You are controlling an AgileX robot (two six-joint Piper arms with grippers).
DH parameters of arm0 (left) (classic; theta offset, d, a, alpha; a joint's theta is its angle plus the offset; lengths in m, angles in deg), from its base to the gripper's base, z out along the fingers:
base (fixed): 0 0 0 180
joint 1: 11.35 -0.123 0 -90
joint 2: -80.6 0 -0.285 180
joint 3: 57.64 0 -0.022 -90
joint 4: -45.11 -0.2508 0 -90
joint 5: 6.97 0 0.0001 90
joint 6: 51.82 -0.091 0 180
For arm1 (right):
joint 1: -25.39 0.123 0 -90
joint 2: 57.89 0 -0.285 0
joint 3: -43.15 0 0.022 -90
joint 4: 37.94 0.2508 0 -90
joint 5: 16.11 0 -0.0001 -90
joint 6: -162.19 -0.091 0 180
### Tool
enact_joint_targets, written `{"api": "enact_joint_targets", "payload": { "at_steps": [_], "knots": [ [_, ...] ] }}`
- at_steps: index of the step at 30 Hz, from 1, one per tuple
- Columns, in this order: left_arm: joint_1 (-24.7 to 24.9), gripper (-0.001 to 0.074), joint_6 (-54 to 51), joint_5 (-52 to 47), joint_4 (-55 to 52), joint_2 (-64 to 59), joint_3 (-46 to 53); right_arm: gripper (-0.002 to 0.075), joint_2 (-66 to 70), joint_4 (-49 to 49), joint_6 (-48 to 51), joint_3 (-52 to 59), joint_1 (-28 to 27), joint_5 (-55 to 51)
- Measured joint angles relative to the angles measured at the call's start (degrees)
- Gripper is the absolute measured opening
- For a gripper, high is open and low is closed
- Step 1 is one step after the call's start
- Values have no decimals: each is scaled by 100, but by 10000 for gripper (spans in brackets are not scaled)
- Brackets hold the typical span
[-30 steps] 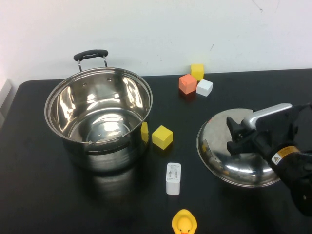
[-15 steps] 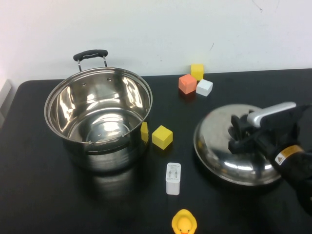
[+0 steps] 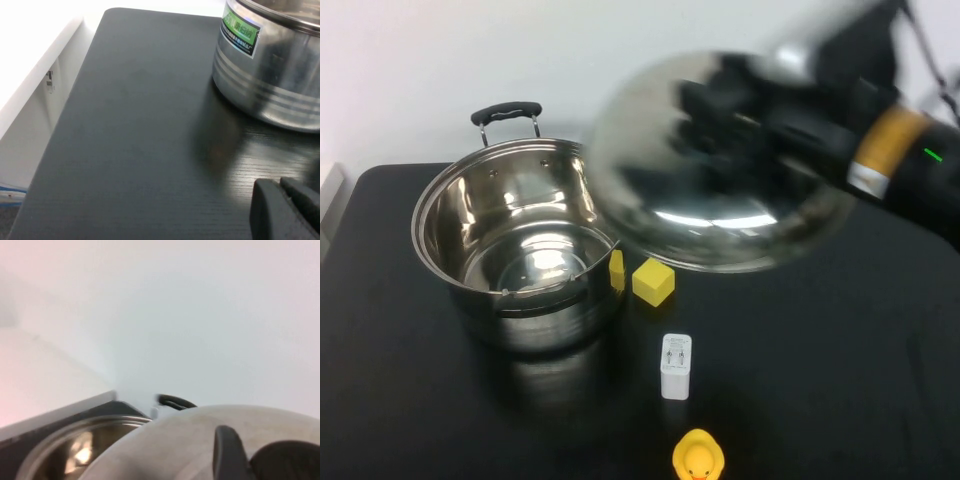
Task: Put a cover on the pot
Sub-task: Place the pot lid on the pot
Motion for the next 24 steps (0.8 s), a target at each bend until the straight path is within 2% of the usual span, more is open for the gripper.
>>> {"api": "enact_joint_targets", "payload": {
  "at_steps": [3, 7, 17, 24],
  "knots": [
    [0, -2, 0, 0, 0, 0, 0, 336, 366, -741, -594, -958, 412, -733],
    [0, -2, 0, 0, 0, 0, 0, 336, 1215, -1106, -1172, -2035, 645, -845],
    [0, -2, 0, 0, 0, 0, 0, 336, 3098, -1347, -2069, -3878, 696, -1013],
    [0, -2, 0, 0, 0, 0, 0, 336, 3788, -1503, -2339, -4435, 820, -1036]
  ]
}}
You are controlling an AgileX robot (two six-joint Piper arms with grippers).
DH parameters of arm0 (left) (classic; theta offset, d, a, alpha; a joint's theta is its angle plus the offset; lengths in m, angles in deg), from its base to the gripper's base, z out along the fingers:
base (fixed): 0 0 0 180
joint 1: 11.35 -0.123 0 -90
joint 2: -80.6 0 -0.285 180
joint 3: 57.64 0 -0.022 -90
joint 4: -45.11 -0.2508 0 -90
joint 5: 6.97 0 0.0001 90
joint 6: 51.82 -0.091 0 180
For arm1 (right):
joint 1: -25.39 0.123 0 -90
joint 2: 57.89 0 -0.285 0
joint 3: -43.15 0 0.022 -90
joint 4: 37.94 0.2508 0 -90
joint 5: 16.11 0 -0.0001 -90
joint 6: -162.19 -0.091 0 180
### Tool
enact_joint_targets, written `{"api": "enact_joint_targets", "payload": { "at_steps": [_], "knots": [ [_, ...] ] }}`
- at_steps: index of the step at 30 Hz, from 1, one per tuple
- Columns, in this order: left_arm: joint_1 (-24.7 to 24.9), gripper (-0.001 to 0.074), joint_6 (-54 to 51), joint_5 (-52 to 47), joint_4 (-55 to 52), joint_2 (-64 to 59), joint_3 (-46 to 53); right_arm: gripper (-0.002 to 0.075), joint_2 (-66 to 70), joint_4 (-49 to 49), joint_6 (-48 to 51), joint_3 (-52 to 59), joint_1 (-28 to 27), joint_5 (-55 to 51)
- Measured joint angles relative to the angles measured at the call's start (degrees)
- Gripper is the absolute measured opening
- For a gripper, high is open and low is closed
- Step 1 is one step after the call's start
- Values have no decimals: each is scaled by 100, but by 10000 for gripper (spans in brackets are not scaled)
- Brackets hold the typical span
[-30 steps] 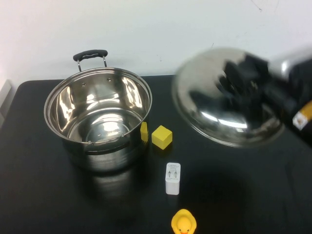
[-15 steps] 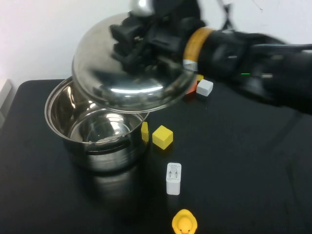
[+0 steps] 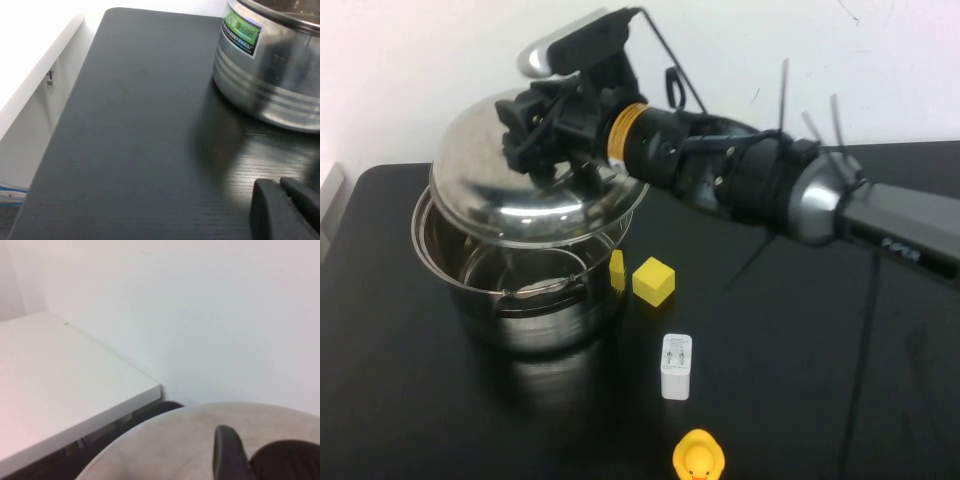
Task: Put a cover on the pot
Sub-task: Place the pot lid on the pot
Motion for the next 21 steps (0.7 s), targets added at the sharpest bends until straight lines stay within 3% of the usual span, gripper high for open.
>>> {"api": "enact_joint_targets", "payload": {
  "at_steps": [21],
  "knots": [
    [0, -3, 0, 0, 10, 0, 0, 336, 343, -456, -69, -209, 152, -53]
  ]
}}
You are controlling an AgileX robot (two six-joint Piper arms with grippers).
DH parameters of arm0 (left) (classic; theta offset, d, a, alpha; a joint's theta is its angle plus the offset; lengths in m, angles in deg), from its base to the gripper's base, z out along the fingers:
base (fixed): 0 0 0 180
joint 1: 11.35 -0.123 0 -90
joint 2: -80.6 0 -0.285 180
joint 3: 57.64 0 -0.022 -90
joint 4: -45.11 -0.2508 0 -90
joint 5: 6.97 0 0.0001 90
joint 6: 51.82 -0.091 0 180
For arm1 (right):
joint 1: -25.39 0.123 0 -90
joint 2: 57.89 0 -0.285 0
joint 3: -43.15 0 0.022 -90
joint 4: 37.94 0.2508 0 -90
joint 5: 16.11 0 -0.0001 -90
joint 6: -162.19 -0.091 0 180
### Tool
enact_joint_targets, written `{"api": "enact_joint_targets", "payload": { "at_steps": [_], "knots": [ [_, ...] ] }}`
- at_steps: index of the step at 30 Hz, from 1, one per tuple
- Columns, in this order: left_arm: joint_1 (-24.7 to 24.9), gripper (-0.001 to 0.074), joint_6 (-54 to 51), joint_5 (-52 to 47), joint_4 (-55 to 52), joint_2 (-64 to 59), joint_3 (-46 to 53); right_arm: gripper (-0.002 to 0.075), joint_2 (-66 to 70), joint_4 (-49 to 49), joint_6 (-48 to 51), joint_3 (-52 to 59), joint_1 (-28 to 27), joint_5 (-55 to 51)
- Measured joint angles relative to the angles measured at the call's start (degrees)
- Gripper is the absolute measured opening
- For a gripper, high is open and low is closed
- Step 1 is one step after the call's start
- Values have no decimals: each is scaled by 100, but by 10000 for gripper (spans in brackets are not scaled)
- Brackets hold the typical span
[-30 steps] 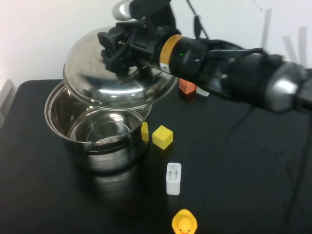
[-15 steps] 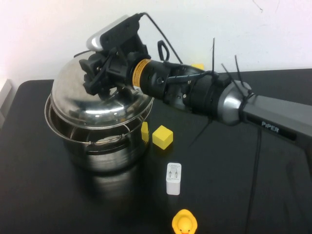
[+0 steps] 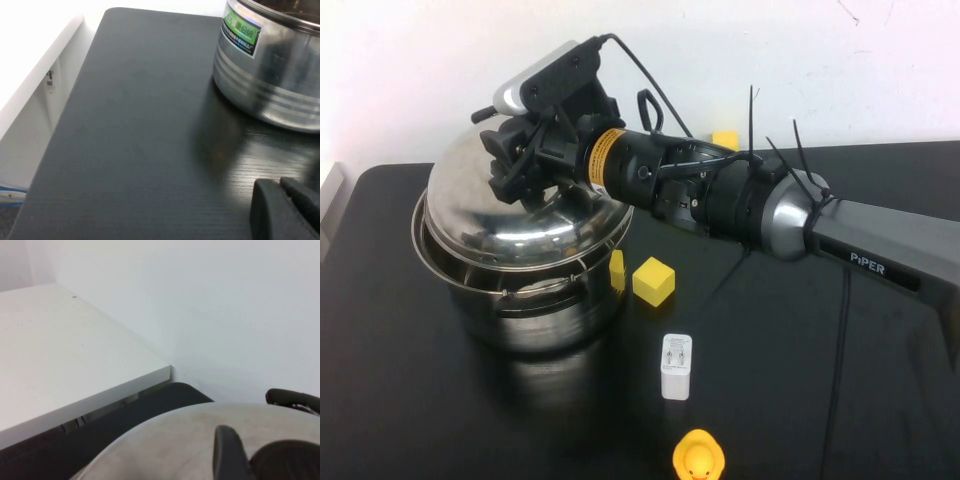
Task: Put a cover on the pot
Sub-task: Place the pot lid on the pot
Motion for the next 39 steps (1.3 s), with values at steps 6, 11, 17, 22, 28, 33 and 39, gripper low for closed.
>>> {"api": "enact_joint_targets", "payload": {
  "at_steps": [6, 11, 17, 22, 28, 33, 39],
  "knots": [
    [0, -2, 0, 0, 0, 0, 0, 336, 38, 0, 0, -28, 26, 25],
    [0, -2, 0, 0, 0, 0, 0, 336, 232, 0, 0, -165, 88, 52],
    [0, -2, 0, 0, 0, 0, 0, 335, 325, -11, -96, -197, 109, 68],
    [0, -2, 0, 0, 0, 0, 0, 335, 325, -39, -106, -210, 109, -11],
    [0, -2, 0, 0, 0, 0, 0, 335, 325, -47, -121, -219, 120, -48],
    [0, -2, 0, 0, 0, 0, 0, 335, 325, -135, -155, -219, 120, -112],
    [0, -2, 0, 0, 0, 0, 0, 335, 256, -611, -498, -219, 120, -317]
  ]
}}
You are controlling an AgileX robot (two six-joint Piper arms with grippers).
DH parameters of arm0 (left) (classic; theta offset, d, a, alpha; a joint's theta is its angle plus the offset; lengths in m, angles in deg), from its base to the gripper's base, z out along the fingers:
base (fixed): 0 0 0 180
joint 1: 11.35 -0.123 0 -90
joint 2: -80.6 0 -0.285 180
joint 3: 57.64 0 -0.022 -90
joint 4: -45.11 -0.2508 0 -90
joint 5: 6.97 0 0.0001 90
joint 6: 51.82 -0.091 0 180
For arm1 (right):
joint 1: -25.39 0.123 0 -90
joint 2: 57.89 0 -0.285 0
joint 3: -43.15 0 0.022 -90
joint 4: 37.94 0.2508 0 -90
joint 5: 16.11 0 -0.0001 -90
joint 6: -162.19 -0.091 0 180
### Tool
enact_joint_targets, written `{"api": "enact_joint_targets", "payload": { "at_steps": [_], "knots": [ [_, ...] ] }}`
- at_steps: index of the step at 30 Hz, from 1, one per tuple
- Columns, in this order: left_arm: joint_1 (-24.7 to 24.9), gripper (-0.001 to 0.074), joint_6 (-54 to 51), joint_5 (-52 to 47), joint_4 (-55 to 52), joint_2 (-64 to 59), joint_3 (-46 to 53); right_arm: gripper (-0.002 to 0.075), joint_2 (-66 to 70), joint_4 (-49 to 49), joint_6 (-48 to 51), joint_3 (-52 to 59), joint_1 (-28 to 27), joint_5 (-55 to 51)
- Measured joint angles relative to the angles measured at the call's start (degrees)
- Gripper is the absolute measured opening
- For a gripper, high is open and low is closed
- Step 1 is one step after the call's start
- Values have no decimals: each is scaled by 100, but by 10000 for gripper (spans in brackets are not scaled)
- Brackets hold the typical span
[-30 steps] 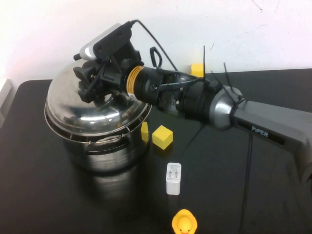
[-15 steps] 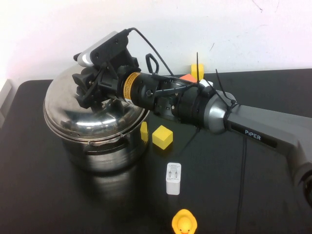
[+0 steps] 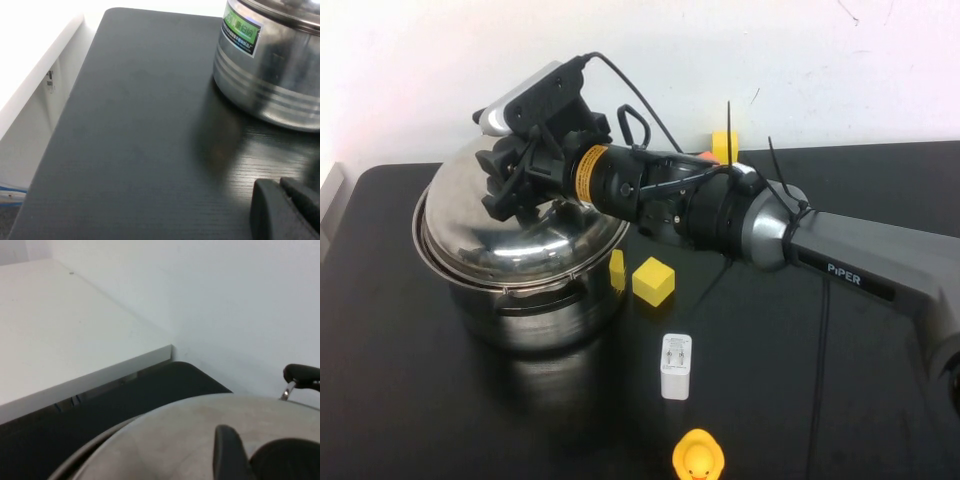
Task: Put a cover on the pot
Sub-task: Place the pot lid on the pot
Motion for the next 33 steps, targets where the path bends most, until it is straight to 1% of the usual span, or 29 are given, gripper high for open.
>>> {"api": "enact_joint_targets", "payload": {
  "at_steps": [7, 17, 25, 33],
  "knots": [
    [0, -2, 0, 0, 0, 0, 0, 335, -27, -421, -521, 0, 0, -38],
    [0, -2, 0, 0, 0, 0, 0, 335, -31, -529, -828, 0, 0, 164],
    [0, -2, 0, 0, 0, 0, 0, 335, -31, -1037, -1320, 0, 0, 186],
    [0, -1, 0, 0, 0, 0, 0, 335, -31, -1182, -1439, 0, 0, 9]
  ]
}}
